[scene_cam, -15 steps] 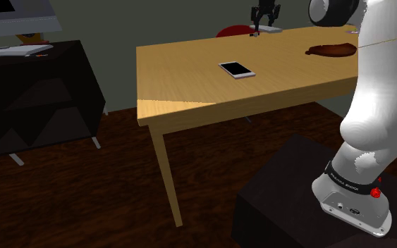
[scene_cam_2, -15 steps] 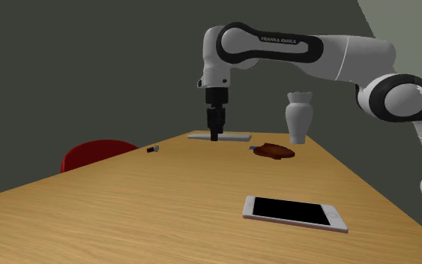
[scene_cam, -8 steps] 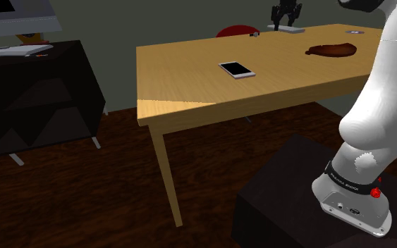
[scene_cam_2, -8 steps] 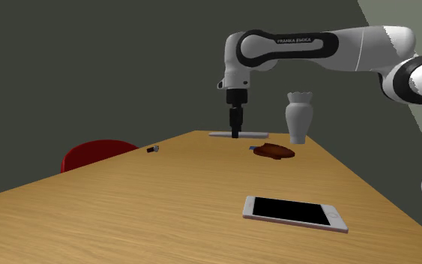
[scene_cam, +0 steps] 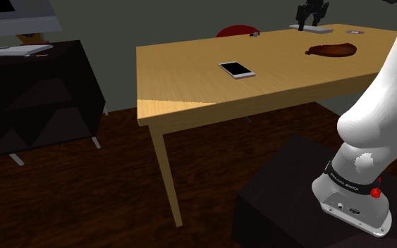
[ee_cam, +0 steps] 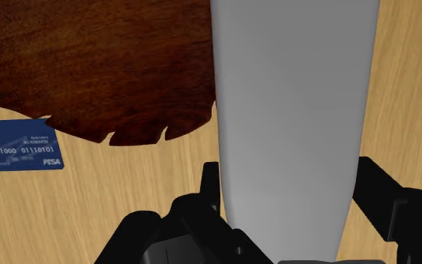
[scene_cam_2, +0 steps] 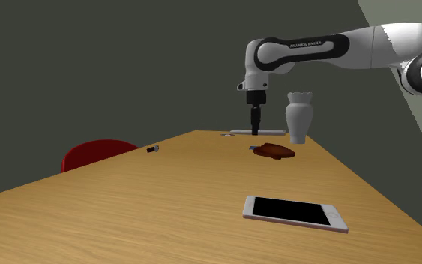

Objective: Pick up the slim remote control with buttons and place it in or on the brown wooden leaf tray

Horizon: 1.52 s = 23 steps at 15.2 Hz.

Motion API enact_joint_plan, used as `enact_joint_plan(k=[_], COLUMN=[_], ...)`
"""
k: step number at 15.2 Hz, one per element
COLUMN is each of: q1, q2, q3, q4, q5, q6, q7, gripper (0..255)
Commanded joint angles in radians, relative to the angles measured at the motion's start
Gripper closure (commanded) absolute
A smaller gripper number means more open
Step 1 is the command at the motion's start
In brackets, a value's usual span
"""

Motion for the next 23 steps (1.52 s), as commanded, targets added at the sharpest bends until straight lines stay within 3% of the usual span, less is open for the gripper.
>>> enact_joint_plan(k=[1, 8, 23], q1=[-0.02, -0.101, -0.096], q2=[-0.021, -0.064, -0.092], q3=[-0.017, -0.092, -0.088], q4=[-0.029, -0.078, -0.295], q5=[-0.007, -0.022, -0.036], q6=[0.009, 0.02, 0.211], q7=[-0.039, -0.196, -0.185], gripper=[255, 255, 255])
